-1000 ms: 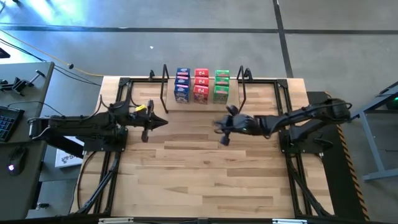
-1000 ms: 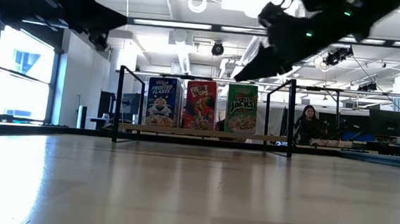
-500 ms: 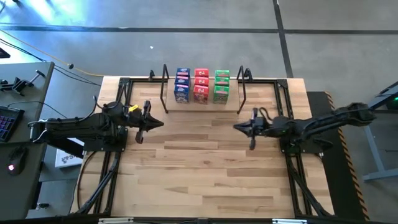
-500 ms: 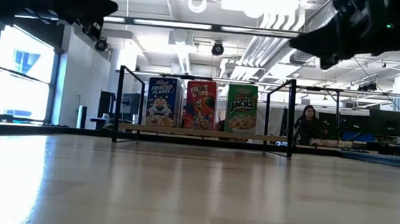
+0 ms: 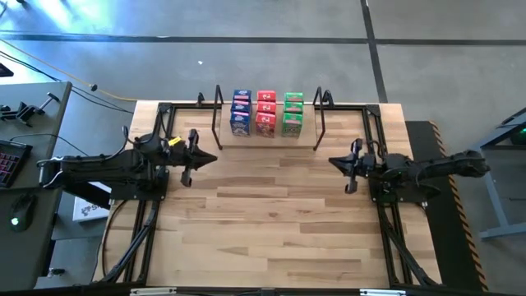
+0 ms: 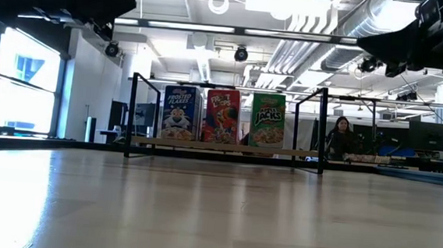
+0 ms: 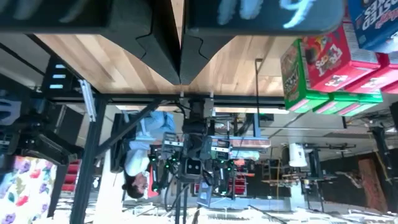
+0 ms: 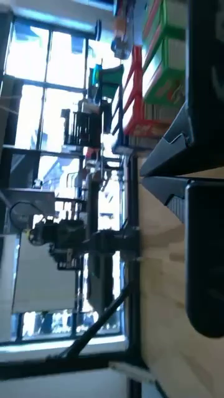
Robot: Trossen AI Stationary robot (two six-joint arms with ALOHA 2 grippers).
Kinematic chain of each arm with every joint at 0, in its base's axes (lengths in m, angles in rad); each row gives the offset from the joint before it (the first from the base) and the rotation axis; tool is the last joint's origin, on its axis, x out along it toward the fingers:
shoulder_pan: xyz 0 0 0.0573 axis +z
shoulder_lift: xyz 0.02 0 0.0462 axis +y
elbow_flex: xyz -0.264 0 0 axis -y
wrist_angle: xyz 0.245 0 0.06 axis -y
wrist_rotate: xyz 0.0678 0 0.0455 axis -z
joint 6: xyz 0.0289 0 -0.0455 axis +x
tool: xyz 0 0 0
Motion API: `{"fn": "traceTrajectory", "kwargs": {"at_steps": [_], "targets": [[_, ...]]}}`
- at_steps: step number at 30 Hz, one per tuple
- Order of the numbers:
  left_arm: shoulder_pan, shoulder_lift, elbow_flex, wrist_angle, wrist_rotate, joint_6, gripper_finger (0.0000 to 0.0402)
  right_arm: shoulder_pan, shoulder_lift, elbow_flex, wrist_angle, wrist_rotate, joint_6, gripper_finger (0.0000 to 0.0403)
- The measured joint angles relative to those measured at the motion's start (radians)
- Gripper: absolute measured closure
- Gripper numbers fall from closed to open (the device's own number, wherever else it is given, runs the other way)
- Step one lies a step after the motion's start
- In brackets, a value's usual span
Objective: Stack cereal on shelf
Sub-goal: Return to Home Position
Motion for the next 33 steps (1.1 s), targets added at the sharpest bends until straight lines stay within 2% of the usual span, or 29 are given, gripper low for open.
{"fn": "traceTrajectory", "kwargs": {"at_steps": [5, 10, 14, 17, 22, 26, 32, 33], "targets": [[0.0, 0.045, -0.002, 0.056, -0.006, 0.006, 0.0401, 0.0, -0.139, 0.0, -0.156, 0.047, -0.018, 0.0403], [0.0, 0.074, -0.002, 0.081, -0.018, 0.027, 0.0401, 0.0, -0.273, 0.0, -0.343, 0.08, 0.03, 0.0403], [0.0, 0.037, -0.002, 0.003, 0.016, 0.026, 0.0401, 0.0, -0.284, 0.001, -0.394, 0.085, 0.057, 0.0403], [-0.008, -0.028, -0.003, -0.103, 0.019, 0.024, 0.0401, 0.0, -0.288, 0.001, -0.392, 0.087, 0.065, 0.0403], [-0.016, -0.168, -0.134, 0.004, 0.009, -0.03, 0.0401, 0.0, -0.288, 0.001, -0.391, 0.09, 0.073, 0.0403], [-0.016, -0.3, -0.23, 0.028, -0.055, -0.078, 0.0401, 0.0, -0.288, 0.001, -0.39, 0.136, 0.05, 0.0403], [-0.016, -0.51, -0.225, -0.207, -0.127, -0.07, 0.0401, 0.0, -0.288, 0.001, -0.392, 0.163, 0.027, 0.0403], [-0.016, -0.513, -0.225, -0.225, -0.146, -0.062, 0.0401, 0.0, -0.288, 0.001, -0.392, 0.166, 0.022, 0.0403]]}}
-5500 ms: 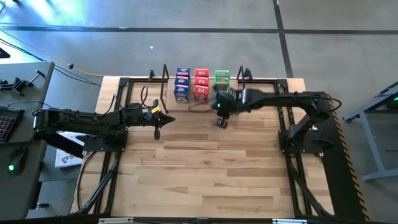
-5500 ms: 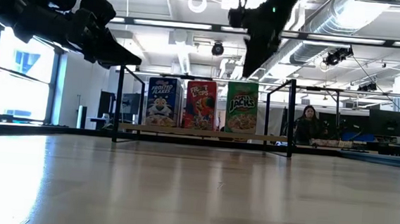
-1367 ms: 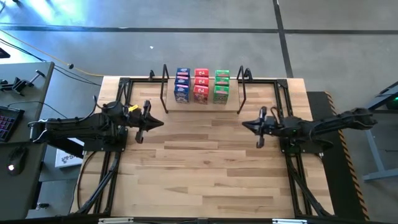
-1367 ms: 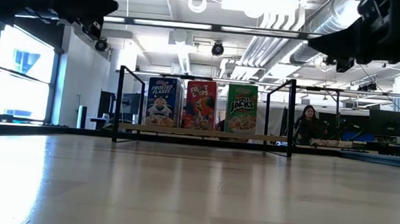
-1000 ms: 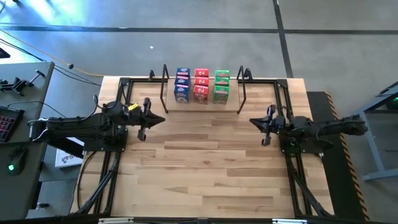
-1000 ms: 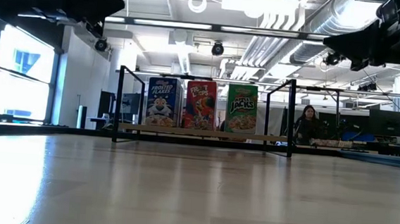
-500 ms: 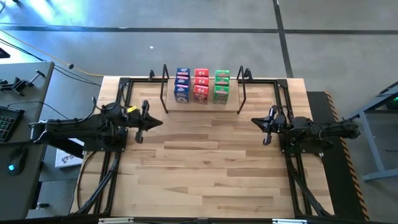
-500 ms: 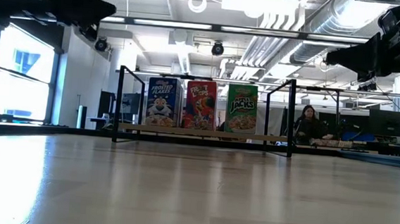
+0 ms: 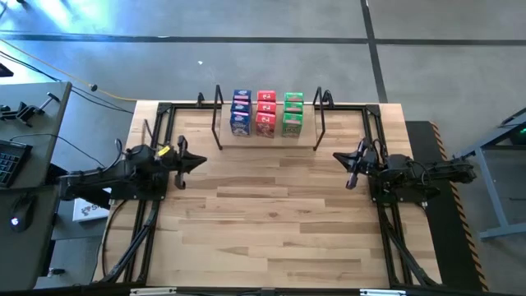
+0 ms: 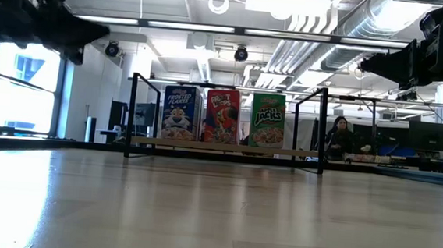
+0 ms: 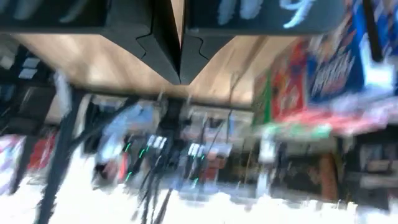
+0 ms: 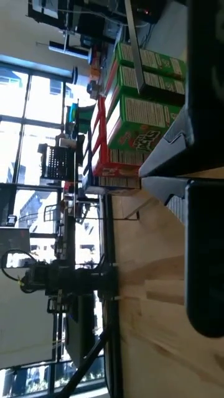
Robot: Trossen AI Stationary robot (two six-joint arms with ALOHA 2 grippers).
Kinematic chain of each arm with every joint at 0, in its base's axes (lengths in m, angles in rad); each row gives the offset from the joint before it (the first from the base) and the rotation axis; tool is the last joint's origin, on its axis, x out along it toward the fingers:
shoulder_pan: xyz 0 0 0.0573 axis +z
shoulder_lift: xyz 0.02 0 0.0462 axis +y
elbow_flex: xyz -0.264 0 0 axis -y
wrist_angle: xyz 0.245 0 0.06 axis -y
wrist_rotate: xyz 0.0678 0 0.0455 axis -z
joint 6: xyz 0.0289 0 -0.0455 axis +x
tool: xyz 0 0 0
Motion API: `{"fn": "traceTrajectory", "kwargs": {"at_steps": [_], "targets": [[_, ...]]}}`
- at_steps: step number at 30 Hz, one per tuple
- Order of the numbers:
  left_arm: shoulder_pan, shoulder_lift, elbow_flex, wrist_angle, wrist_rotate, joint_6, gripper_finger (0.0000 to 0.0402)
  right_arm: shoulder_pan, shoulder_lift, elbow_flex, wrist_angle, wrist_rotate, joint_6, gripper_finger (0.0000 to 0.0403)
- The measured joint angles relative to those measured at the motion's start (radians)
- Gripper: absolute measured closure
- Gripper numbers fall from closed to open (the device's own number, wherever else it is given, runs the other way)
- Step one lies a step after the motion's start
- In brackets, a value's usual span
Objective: Stack cereal on shelf
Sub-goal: Return to Home Position
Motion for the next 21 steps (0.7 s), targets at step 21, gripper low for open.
{"fn": "traceTrajectory", "kwargs": {"at_steps": [21], "targets": [[0.0, 0.072, -0.004, -0.079, -0.061, -0.035, 0.0401, 0.0, 0.006, 0.0, -0.001, 0.091, -0.039, 0.0403]]}}
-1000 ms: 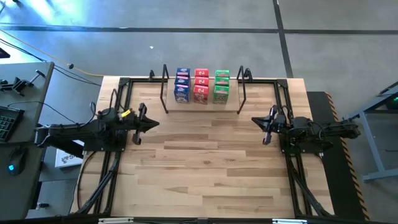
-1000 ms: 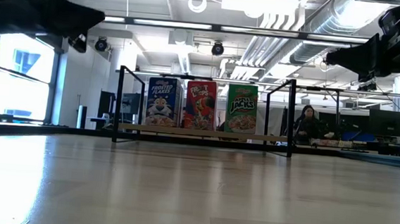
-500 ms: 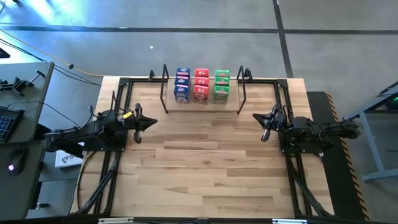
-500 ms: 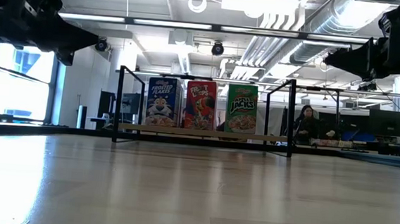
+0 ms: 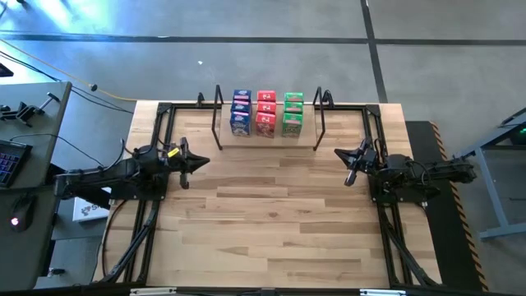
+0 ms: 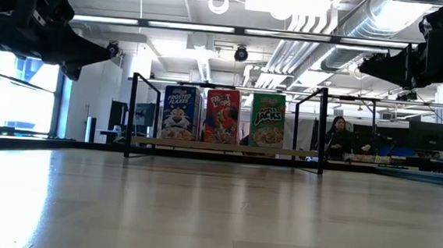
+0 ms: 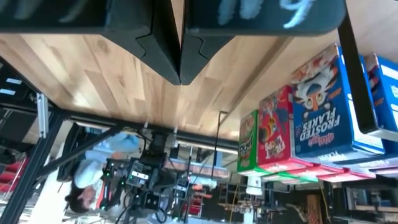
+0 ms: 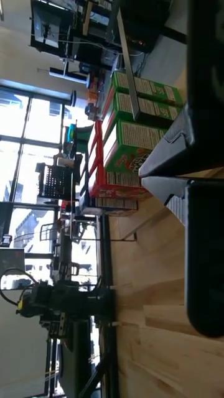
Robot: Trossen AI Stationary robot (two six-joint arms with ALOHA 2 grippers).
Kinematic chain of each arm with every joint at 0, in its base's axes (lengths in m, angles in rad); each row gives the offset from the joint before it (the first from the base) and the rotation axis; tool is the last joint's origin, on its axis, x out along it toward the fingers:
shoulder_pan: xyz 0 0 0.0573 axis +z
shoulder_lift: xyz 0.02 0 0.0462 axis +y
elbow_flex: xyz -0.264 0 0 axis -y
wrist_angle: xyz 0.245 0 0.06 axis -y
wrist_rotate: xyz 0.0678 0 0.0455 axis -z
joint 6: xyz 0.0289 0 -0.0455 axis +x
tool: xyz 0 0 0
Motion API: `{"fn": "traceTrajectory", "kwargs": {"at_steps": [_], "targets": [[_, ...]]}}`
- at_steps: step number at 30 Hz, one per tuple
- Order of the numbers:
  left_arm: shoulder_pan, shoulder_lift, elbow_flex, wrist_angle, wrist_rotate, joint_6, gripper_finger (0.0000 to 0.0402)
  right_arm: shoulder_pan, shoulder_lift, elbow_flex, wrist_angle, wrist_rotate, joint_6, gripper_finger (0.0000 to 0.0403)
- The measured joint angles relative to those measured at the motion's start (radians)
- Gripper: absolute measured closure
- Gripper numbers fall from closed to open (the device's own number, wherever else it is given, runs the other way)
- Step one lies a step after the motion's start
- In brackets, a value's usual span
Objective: Stack cereal on shelf
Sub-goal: Return to Home Position
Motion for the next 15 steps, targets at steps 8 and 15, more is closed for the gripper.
{"fn": "traceTrajectory", "kwargs": {"at_steps": [8, 15], "targets": [[0.0, 0.017, 0.0, 0.002, 0.0, -0.018, 0.0401, 0.0, 0.0, 0.0, 0.0, -0.001, 0.003, 0.0403], [0.0, 0.017, 0.0, 0.002, 0.0, -0.018, 0.0401, 0.0, 0.0, 0.0, -0.001, -0.001, 0.003, 0.0403]]}}
